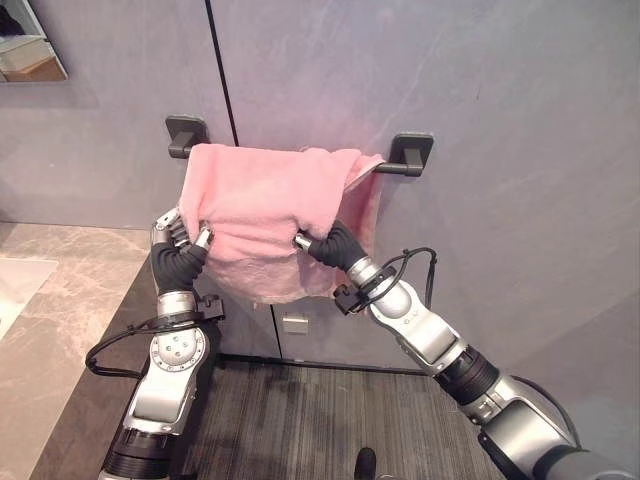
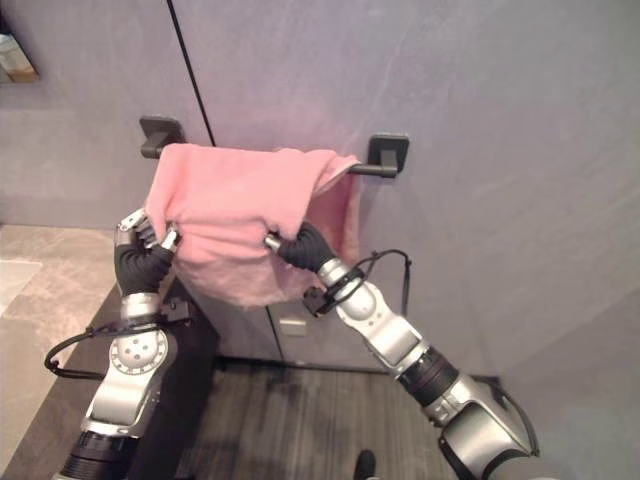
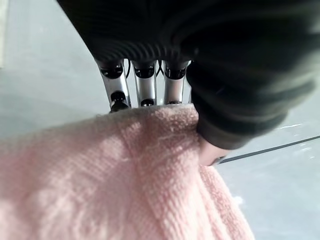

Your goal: Put brush and paste in cup on sink, flatten towel.

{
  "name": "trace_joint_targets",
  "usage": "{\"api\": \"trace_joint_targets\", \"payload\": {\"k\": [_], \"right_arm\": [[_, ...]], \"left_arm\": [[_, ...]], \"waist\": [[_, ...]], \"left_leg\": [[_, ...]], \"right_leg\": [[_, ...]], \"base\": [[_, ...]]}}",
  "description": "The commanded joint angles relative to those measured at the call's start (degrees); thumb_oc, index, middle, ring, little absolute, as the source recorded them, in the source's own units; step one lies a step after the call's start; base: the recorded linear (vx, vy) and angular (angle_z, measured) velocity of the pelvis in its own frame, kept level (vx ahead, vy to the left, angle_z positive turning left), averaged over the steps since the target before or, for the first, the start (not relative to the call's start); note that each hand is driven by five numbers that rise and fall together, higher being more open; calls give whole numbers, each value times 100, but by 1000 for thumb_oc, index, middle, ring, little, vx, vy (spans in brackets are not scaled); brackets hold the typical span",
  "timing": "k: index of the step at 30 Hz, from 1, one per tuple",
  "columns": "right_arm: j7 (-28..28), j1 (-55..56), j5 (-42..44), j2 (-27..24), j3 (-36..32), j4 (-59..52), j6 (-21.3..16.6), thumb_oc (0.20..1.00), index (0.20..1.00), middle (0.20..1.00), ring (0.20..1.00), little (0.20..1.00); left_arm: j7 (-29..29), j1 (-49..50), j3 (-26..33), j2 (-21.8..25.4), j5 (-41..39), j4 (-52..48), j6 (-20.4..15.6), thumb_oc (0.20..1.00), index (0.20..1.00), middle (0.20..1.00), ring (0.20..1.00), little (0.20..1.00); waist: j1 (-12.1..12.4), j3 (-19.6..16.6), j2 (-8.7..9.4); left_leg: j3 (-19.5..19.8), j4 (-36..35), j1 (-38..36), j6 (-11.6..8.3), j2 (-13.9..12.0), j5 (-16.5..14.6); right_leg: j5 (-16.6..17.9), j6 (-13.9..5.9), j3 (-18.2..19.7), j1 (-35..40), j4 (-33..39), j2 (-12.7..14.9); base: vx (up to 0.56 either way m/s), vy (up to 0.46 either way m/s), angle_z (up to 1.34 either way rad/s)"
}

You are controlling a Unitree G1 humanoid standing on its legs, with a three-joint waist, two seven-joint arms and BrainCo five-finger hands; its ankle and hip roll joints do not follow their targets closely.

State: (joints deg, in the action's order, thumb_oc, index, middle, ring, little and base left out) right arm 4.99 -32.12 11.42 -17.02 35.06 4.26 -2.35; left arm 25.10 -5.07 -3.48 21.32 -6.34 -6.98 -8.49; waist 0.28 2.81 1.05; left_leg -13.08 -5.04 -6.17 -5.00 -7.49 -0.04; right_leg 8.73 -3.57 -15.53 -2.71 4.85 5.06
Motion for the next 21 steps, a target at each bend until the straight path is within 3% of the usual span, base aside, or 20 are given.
{"api": "trace_joint_targets", "payload": {"k": [1,4,7,9,10,11,17,21], "right_arm": [[91,-57,-31,56,-493,154,-90,200,200,200,200,200],[71,71,-17,132,-461,590,43,222,222,222,222,222],[62,167,64,157,-465,760,89,335,335,335,335,335],[67,190,54,169,-475,850,112,611,611,611,611,611],[66,199,63,170,-478,862,120,862,862,862,862,862],[77,217,61,170,-491,888,132,1000,1000,1000,1000,1000],[56,252,62,116,-540,889,151,1000,1000,1000,1000,1000],[-158,245,570,140,-456,1021,162,1000,1000,1000,1000,1000]], "left_arm": [[172,-62,582,431,-333,182,50,200,200,200,200,200],[98,-29,529,413,-393,510,103,200,200,200,200,200],[37,-11,482,409,-427,648,132,200,200,200,200,200],[22,-3,453,401,-435,741,150,200,200,200,200,200],[22,-8,447,403,-443,766,153,200,200,200,200,200],[14,-6,434,399,-455,795,160,200,200,200,200,200],[7,4,470,423,-447,866,174,200,200,200,200,200],[-47,-26,461,411,-488,945,175,200,200,200,200,200]], "waist": [[1,-153,365],[-10,-150,337],[-24,-133,301],[-20,-120,287],[-24,-119,284],[-29,-116,280],[-28,-122,272],[-19,-129,289]], "left_leg": [[193,4,-52,88,106,-95],[201,4,-57,84,106,-98],[199,4,-49,82,110,-95],[190,4,-34,81,114,-89],[192,4,-32,80,113,-89],[198,4,-24,79,114,-88],[232,4,-32,83,118,-99],[242,4,-52,79,115,-105]], "right_leg": [[-183,-570,387,309,15,555],[-192,-573,384,331,15,561],[-193,-579,380,320,15,576],[-191,-582,382,308,15,576],[-190,-583,382,305,15,573],[-193,-582,370,309,15,572],[-213,-580,345,354,15,581],[-239,-576,324,391,15,573]], "base": [[0,0,0],[0,0,0],[0,0,0],[0,0,0],[0,0,0],[0,0,0],[0,0,0],[0,0,0]]}}
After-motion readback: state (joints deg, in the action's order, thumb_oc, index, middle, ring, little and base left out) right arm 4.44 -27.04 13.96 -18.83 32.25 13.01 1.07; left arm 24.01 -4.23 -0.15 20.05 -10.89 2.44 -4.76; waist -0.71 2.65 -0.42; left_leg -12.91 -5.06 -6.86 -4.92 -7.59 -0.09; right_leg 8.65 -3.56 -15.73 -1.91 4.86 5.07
